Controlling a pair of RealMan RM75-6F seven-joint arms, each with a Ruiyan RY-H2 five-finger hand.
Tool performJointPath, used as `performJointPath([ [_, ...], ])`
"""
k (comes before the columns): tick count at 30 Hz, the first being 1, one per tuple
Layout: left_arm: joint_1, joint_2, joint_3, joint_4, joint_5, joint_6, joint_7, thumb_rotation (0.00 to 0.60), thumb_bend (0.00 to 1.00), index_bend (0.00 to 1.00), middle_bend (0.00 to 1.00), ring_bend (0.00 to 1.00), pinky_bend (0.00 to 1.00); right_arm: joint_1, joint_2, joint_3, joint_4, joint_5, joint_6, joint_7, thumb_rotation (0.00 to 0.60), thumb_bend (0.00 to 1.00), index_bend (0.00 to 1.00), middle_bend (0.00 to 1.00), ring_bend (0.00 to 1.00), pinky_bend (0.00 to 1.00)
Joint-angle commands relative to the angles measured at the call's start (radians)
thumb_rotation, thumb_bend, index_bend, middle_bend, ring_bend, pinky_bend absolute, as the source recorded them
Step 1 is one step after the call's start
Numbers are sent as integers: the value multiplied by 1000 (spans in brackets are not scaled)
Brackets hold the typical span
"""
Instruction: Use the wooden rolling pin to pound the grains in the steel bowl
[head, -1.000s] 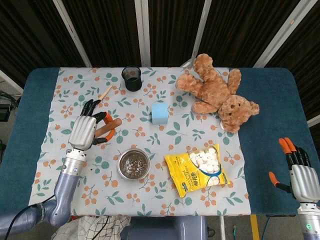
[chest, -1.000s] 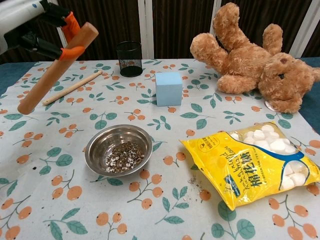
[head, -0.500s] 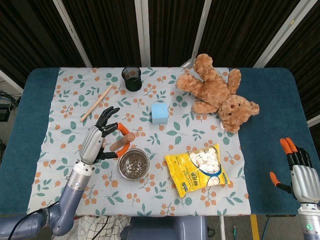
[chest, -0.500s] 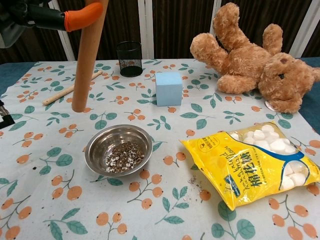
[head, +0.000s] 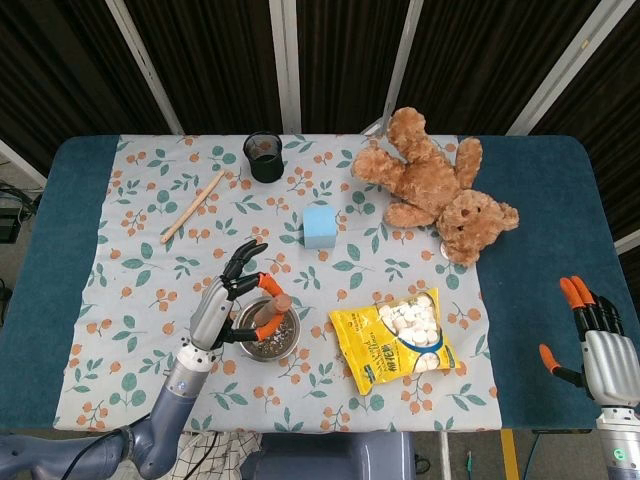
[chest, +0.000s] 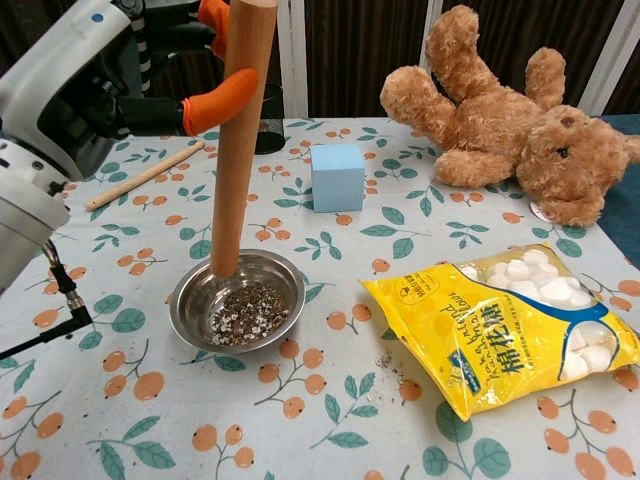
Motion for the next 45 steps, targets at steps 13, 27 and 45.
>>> performJointPath([
  [13, 6, -97, -6, 135, -28, -7, -111, 600, 827, 560, 627, 100, 0, 3, -1, 3, 0, 4, -5, -2, 600, 359, 0, 0, 0, 0],
  [27, 2, -150, 3, 261, -24, -20, -179, 600, 827, 560, 627, 100, 0, 6, 0, 6, -1, 9, -10, -4, 600, 359, 0, 0, 0, 0],
  [45, 11, -174, 21, 337, -13, -14, -227, 600, 827, 560, 628, 100, 0, 4, -5, 4, 1, 10, -7, -9, 600, 359, 0, 0, 0, 0],
])
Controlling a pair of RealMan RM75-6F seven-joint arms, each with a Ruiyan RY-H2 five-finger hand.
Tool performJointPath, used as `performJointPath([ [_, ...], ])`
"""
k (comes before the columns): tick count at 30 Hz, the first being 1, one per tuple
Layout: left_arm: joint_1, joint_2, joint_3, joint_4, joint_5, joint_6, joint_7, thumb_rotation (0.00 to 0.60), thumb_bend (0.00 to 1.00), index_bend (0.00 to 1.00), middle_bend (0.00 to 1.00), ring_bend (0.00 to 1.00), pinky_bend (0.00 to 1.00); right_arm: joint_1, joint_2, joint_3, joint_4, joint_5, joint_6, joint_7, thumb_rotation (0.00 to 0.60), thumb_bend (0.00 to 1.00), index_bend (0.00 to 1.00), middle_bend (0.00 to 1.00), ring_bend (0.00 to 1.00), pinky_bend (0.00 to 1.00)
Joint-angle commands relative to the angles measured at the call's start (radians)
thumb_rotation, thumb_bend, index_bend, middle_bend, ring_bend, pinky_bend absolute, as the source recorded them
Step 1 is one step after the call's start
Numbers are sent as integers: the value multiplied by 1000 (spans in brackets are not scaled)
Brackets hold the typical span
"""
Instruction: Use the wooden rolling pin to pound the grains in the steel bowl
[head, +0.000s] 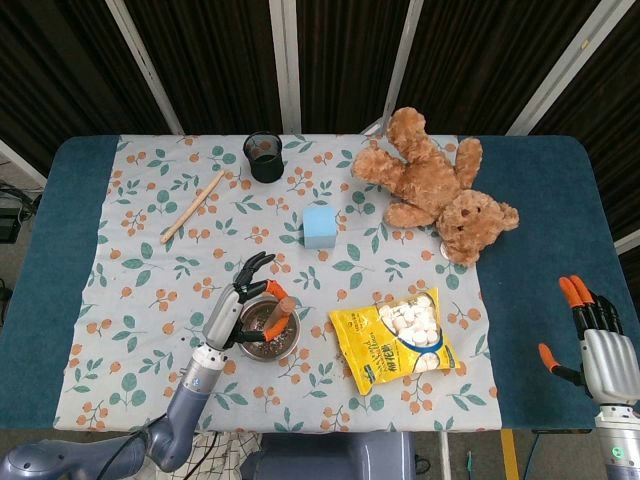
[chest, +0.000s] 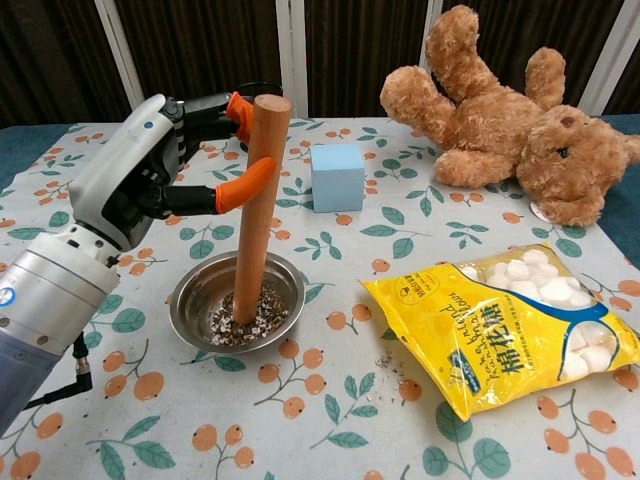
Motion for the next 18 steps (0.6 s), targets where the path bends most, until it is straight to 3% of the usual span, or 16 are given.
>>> performJointPath([
  [1, 2, 2, 1, -3, 0, 1, 1, 600, 827, 560, 628, 100, 0, 0, 0, 0, 0, 0, 0, -1, 600, 360, 0, 0, 0, 0],
  [18, -20, 48, -27, -121, 37, 24, 56, 600, 827, 560, 628, 100, 0, 2, 3, 3, -3, 1, -1, 0, 600, 359, 0, 0, 0, 0],
])
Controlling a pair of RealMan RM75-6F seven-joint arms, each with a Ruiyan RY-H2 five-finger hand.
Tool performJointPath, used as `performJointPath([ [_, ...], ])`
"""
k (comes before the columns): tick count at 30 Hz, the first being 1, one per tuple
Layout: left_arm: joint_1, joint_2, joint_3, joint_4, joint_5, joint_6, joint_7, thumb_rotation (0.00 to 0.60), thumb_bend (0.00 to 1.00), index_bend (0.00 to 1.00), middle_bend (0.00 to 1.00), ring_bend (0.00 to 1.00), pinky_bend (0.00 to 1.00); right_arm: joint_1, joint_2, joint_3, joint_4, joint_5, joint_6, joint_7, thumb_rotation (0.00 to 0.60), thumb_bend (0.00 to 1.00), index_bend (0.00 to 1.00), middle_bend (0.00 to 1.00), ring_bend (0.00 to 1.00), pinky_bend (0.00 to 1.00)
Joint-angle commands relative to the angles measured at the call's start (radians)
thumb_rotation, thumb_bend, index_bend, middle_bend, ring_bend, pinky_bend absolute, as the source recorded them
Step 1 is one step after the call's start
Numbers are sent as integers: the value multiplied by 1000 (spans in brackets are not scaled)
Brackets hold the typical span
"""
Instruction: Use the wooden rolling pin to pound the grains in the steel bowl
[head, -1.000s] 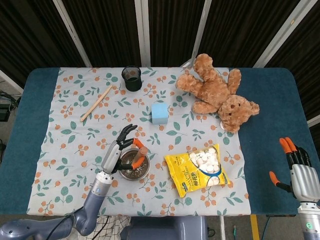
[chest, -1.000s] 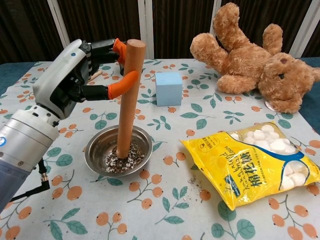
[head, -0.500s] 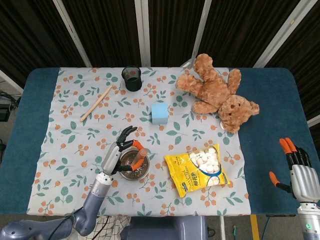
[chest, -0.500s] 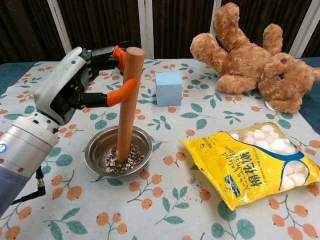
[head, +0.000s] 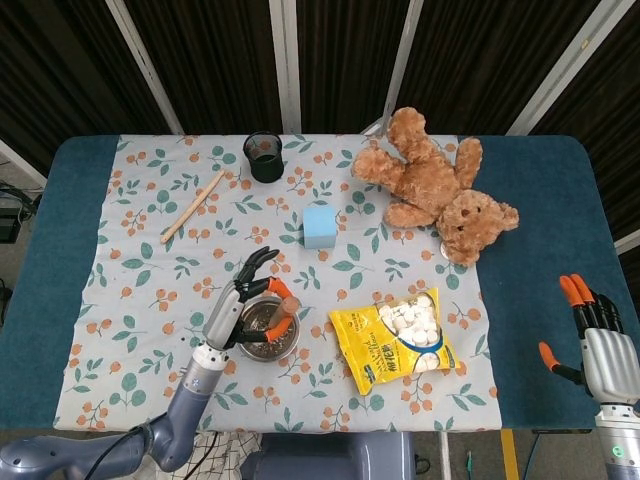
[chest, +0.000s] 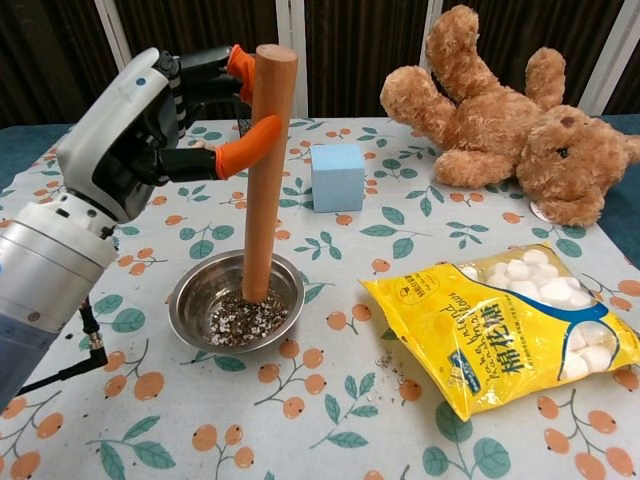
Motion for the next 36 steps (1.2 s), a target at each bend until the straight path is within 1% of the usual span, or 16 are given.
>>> performJointPath([
  [1, 1, 7, 1, -8, 0, -2, 8, 600, 827, 560, 628, 100, 0, 0, 0, -1, 0, -1, 0, 1, 600, 359, 0, 0, 0, 0],
  [15, 16, -32, 24, 90, -34, -35, -18, 600, 827, 560, 628, 100, 0, 1, -2, -2, 4, -2, -3, -1, 600, 360, 0, 0, 0, 0],
  [19, 23, -41, 31, 115, -38, -37, -32, 600, 827, 560, 628, 100, 0, -13, -9, -17, 13, -10, 9, 1, 600, 359, 0, 0, 0, 0],
  [25, 28, -50, 42, 139, -33, -33, -35, 600, 827, 560, 628, 100, 0, -16, -15, -20, 22, -19, 16, 4, 600, 359, 0, 0, 0, 0],
  [30, 23, -52, 33, 129, -22, -18, -40, 600, 827, 560, 627, 100, 0, -15, -15, -17, 22, -18, 18, 5, 600, 360, 0, 0, 0, 0],
  [36, 6, -32, 10, 72, 0, 2, -20, 600, 826, 560, 627, 100, 0, -8, -11, -10, 15, -12, 8, 2, 600, 359, 0, 0, 0, 0],
])
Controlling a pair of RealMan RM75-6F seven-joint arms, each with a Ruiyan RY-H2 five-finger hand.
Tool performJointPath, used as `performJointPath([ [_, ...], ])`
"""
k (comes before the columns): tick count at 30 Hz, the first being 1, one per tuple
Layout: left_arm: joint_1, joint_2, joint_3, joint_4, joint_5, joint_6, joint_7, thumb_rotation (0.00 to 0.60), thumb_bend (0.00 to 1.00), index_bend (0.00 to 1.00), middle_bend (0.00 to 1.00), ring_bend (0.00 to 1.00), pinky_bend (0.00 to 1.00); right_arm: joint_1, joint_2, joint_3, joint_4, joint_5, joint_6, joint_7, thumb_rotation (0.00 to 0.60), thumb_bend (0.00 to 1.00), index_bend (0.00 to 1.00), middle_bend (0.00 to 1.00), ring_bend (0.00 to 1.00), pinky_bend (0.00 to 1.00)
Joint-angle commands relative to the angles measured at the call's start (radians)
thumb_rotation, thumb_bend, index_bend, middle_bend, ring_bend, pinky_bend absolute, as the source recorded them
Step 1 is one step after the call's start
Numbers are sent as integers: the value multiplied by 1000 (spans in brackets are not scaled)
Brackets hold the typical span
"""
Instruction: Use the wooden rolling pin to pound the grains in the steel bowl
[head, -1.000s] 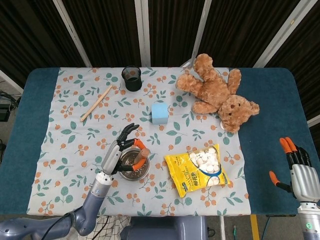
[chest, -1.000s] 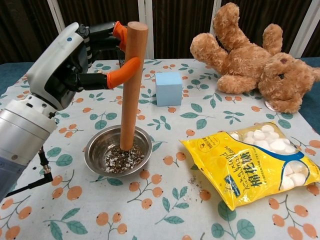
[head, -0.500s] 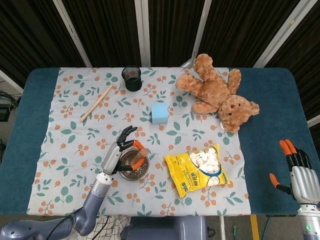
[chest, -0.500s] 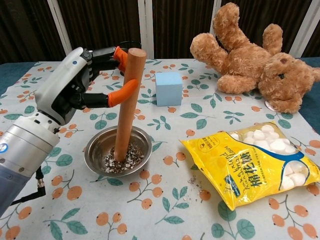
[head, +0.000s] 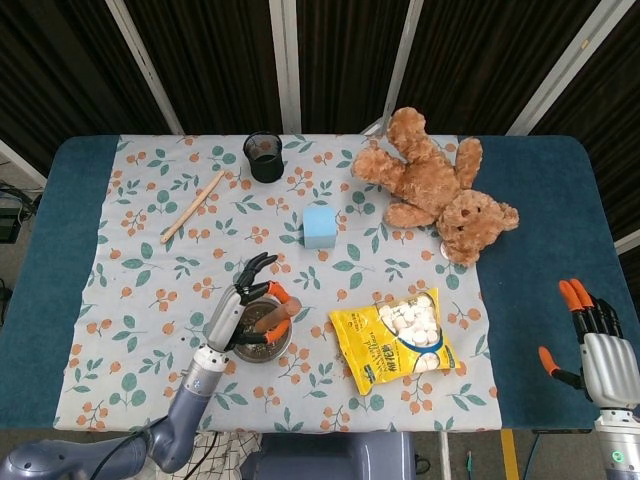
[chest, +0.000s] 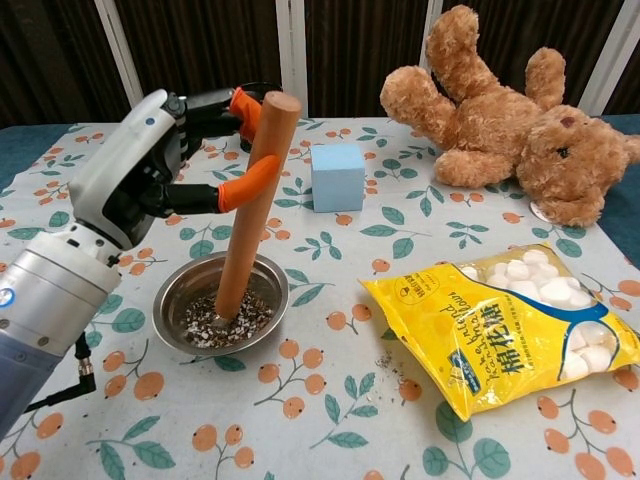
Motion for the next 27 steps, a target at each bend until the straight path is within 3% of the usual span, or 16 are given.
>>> performJointPath([
  [1, -10, 14, -11, -33, 12, 9, 15, 600, 826, 560, 627, 100, 0, 5, 3, 6, -5, 3, -4, -2, 600, 360, 0, 0, 0, 0],
  [12, -13, 31, -15, -74, 15, 10, 28, 600, 826, 560, 627, 100, 0, 13, 9, 12, -17, 11, -14, -7, 600, 359, 0, 0, 0, 0],
  [27, 15, -33, 3, 38, 9, 57, -93, 600, 791, 566, 630, 117, 0, 2, 5, 1, -12, 7, -7, -8, 600, 359, 0, 0, 0, 0],
])
